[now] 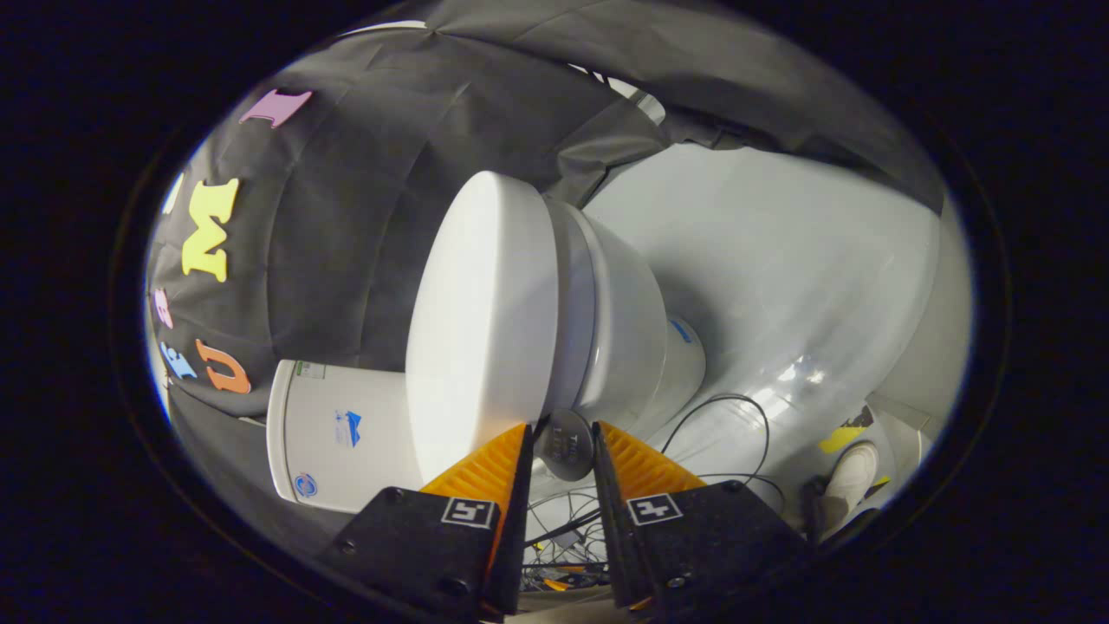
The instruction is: Open the toilet lid.
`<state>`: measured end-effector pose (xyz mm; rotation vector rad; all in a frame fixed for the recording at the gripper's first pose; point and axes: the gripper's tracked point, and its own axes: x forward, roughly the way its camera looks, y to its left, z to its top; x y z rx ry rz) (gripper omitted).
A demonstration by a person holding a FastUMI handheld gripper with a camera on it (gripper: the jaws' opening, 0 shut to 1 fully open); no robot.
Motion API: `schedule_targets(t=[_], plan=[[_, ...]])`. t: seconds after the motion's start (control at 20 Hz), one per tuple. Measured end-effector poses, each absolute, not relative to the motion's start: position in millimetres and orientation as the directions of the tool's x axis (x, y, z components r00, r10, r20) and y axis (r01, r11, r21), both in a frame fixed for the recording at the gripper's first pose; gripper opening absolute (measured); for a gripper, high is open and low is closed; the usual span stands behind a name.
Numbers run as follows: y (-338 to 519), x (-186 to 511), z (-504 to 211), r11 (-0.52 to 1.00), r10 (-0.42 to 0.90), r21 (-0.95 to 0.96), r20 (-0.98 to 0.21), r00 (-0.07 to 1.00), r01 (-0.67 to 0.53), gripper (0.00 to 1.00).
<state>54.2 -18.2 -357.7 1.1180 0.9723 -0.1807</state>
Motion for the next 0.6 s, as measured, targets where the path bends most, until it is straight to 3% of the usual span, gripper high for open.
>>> schedule_targets(t=[0.15, 0.45, 0.6], plan=[[-20.5, 56.4, -356.7, 0.43, 0.324, 0.678, -0.732, 0.6, 0.596, 0.28], [-20.6, 58.9, -354.8, 0.28, 0.368, 0.724, -0.688, 0.626, 0.631, 0.17], [-19.3, 59.1, -348.1, 0.323, 0.373, 0.716, -0.697, 0.612, 0.619, 0.11]])
